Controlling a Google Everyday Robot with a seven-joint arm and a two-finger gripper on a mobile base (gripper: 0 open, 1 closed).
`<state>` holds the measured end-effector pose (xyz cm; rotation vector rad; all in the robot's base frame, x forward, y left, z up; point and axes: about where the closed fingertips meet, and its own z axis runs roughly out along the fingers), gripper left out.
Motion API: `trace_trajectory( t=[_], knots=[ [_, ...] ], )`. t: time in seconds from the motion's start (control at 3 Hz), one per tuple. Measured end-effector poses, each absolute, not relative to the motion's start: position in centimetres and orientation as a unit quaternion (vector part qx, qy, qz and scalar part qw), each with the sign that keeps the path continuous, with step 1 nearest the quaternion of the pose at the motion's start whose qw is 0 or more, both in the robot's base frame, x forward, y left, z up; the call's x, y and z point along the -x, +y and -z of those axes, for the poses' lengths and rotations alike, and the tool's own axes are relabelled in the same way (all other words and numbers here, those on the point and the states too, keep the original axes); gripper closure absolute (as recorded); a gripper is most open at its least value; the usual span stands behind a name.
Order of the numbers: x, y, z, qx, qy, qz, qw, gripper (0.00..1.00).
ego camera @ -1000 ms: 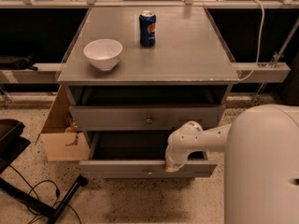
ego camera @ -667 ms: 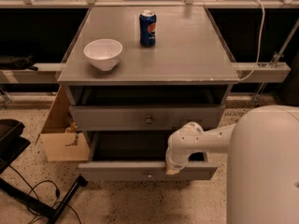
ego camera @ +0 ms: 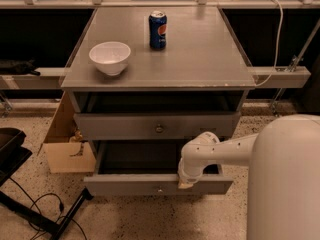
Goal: Open middle drawer
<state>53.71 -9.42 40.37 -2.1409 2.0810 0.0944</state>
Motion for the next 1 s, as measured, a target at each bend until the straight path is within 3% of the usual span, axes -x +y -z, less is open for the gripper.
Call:
trace_trajectory(
  t=[0.67,1.0],
  knots=[
    [-52.74,-9.61,-40.58,0.721,0.688,-0.041,0.073,0.54],
    [-52.74,-9.61,-40.58,0.721,0.688,-0.041,0.073,0.23]
  ],
)
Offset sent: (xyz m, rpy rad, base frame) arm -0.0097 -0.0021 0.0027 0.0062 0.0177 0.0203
